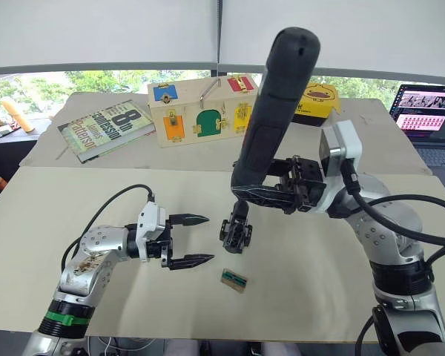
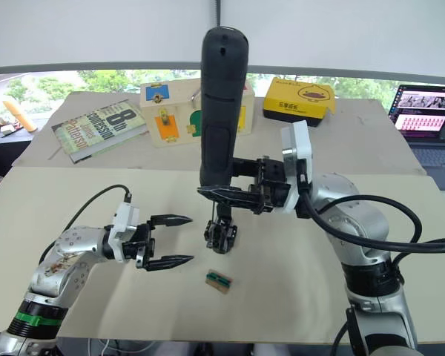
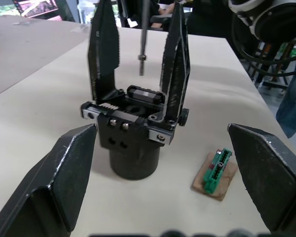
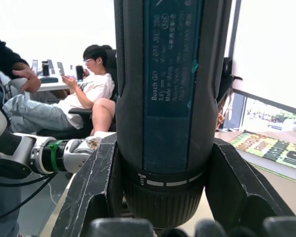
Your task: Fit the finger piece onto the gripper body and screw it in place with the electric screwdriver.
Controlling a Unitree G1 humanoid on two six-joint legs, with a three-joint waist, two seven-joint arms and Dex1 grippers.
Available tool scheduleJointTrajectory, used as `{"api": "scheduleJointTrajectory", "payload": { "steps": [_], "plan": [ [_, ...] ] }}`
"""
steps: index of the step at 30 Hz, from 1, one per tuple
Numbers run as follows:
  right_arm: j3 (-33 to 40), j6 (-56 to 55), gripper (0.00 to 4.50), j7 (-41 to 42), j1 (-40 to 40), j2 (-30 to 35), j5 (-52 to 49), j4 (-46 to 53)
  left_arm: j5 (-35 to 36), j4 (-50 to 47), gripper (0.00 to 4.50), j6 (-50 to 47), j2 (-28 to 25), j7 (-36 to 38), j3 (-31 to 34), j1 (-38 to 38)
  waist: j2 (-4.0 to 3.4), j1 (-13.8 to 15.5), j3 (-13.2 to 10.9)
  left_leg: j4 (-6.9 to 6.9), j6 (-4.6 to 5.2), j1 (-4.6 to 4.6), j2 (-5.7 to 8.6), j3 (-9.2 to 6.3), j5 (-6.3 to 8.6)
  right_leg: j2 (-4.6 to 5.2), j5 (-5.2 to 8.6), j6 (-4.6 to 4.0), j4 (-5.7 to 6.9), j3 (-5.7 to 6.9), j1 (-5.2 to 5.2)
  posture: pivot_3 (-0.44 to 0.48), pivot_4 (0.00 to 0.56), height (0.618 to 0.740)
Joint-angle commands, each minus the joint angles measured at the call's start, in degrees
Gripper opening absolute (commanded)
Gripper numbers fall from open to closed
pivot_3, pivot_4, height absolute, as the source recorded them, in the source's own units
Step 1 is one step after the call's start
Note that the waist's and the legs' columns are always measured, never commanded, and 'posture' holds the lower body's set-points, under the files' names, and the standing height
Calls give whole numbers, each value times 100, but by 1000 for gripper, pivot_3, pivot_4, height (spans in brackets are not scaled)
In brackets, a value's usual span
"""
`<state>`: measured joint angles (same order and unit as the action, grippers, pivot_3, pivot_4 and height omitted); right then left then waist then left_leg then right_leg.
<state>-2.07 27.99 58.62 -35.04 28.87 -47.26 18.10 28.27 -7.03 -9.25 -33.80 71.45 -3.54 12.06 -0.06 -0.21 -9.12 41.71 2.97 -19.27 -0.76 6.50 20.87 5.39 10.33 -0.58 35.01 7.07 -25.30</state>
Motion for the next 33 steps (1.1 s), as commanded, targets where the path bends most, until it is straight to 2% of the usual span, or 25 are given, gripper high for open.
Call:
{"api": "scheduleJointTrajectory", "payload": {
  "steps": [1,18,33],
  "plan": [
    [2,2,1895,96,-182,-57,-17,56,-99,24,4500,168,46,-4,-30,113,0,0,0,0,-1,0,-1,0,0,-2,0,0,0,1,0,0,150,740],
    [-121,139,1895,475,-193,-89,138,-129,-574,373,4500,428,208,-150,-264,261,0,-41,0,0,-1,-1,0,0,0,-1,0,0,2,1,1,0,150,740],
    [-167,6,1895,594,-41,-281,494,-254,-650,410,4500,467,315,-153,-370,233,0,-45,0,1,-1,-1,-1,0,0,-1,-1,0,4,2,1,0,150,740]
  ]
}}
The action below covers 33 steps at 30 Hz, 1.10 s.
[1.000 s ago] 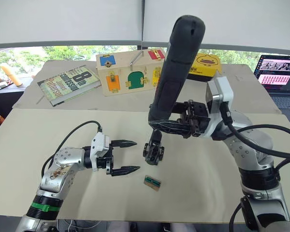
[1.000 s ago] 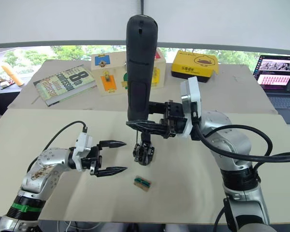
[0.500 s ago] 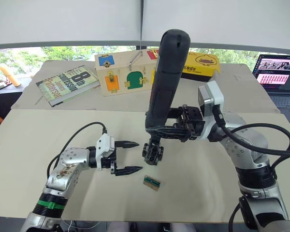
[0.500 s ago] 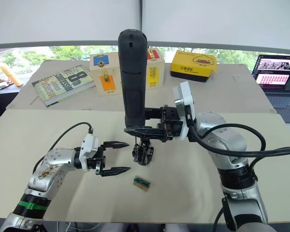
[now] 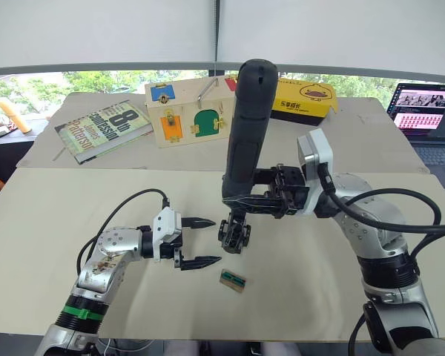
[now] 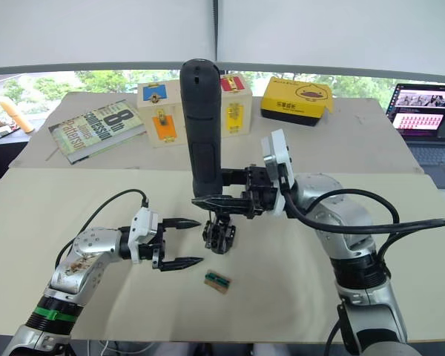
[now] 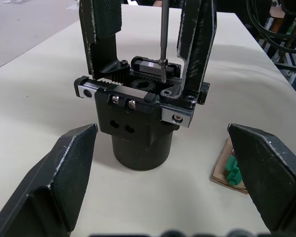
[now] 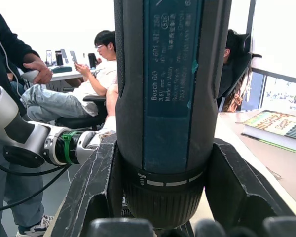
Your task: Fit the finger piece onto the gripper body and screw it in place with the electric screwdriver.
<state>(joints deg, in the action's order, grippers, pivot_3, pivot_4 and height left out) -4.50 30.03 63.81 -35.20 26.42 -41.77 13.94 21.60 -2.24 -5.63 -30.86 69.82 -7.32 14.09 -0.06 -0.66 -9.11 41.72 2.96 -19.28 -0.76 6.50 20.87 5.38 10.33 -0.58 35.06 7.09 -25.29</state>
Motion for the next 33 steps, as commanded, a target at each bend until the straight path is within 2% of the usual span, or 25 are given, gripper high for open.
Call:
{"api": "scheduleJointTrajectory", "payload": {
  "steps": [1,33],
  "plan": [
    [76,-197,1895,81,-16,-44,-42,171,19,-72,4500,102,18,12,4,27,0,-2,0,0,0,0,0,0,0,1,0,0,0,0,0,0,150,740],
    [161,-144,1895,66,75,21,-32,276,14,-83,4500,111,40,-17,-41,-44,0,-3,0,0,0,1,0,-1,0,0,0,0,0,-1,0,0,150,740]
  ]
}}
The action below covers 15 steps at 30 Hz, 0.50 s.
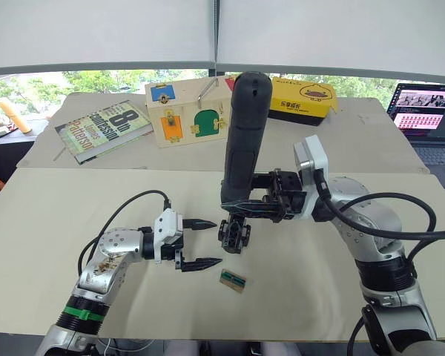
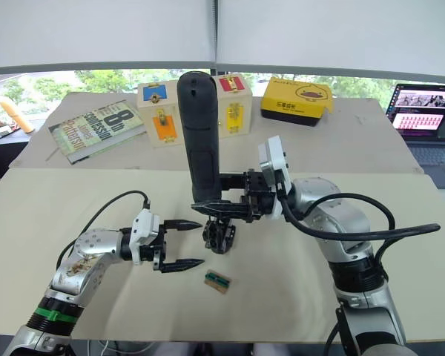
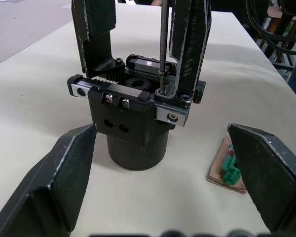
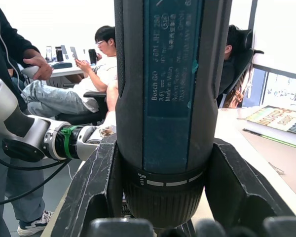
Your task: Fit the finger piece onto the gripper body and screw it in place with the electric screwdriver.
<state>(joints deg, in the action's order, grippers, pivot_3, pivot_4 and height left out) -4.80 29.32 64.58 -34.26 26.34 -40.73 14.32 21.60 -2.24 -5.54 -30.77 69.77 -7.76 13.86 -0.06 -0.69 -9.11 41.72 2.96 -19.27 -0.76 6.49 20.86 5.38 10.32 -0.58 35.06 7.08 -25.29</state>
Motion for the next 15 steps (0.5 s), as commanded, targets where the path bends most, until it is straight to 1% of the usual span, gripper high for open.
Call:
{"api": "scheduleJointTrajectory", "payload": {
  "steps": [1,15],
  "plan": [
    [201,-60,1895,-25,-33,23,-149,237,18,-82,4500,99,35,-14,4,-22,0,0,0,0,0,0,0,0,0,0,0,0,0,0,0,0,150,740],
    [182,-28,1895,61,-35,151,-178,245,21,-70,4500,98,77,-47,-8,-23,0,2,0,0,0,0,0,0,0,0,0,0,0,0,0,0,150,740]
  ]
}}
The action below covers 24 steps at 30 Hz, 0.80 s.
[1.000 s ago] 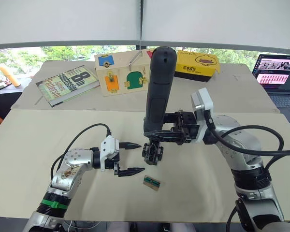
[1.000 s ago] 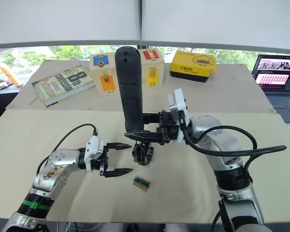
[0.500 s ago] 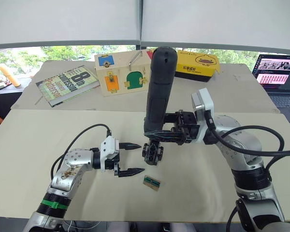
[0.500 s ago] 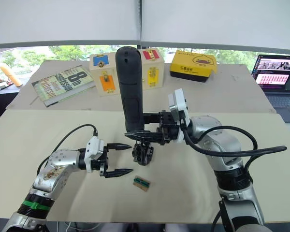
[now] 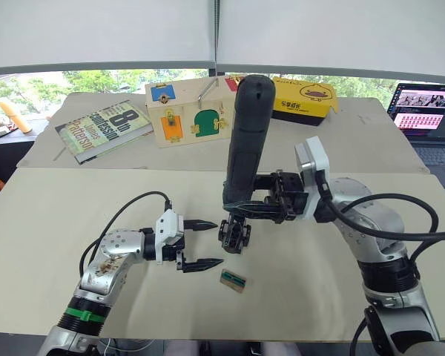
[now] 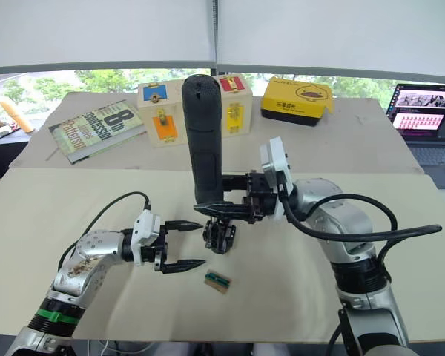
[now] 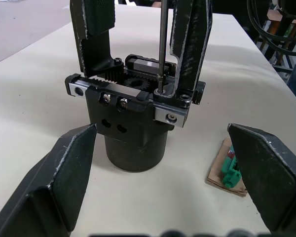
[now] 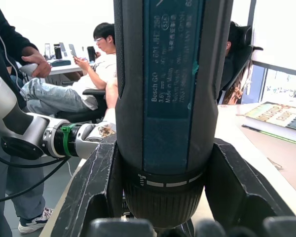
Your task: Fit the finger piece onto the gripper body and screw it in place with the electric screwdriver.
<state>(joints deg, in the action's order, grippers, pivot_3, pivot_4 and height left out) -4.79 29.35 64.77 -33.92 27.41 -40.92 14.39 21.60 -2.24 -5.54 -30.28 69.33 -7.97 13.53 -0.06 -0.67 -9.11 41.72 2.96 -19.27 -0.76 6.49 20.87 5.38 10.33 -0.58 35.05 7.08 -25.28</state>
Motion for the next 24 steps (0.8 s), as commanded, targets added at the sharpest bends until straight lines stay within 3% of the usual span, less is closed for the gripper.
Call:
{"api": "scheduleJointTrajectory", "payload": {
  "steps": [1,24],
  "plan": [
    [179,-30,1895,45,-78,48,-157,231,21,-66,4500,96,30,-4,12,14,0,1,0,0,0,0,0,0,0,0,0,0,0,0,0,0,150,740],
    [-23,-95,1895,-119,-147,-157,87,157,-360,347,4500,198,216,-190,-181,224,0,1,0,0,0,0,0,1,0,0,0,0,1,0,1,0,150,740]
  ]
}}
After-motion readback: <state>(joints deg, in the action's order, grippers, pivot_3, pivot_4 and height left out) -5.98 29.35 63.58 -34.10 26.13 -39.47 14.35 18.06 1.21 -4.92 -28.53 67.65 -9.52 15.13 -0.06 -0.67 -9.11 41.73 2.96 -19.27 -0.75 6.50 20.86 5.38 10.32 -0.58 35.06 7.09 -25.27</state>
